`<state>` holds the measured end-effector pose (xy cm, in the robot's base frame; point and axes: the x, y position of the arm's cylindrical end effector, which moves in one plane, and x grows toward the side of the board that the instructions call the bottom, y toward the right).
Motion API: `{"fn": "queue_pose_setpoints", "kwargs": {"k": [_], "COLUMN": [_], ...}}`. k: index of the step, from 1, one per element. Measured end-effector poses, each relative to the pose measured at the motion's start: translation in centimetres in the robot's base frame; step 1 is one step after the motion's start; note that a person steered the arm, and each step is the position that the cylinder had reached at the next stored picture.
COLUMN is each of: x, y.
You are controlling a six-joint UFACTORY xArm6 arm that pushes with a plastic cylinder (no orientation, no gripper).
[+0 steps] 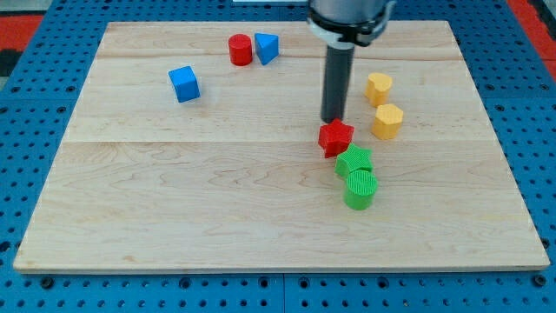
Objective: Point at the red circle
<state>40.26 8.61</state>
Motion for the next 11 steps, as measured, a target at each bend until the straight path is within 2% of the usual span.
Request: {"fn": "queue_pose_setpoints", "kwargs": {"k": [1,3,4,5,7,8,9,11], "x": [2.2,3.1,-1.7,-7.1,-9.0,-12.1,-15.1,-15.9], "y": [0.7,0.1,-0.6,-4.7,-18.5,-21.6,-19.8,-18.2]}}
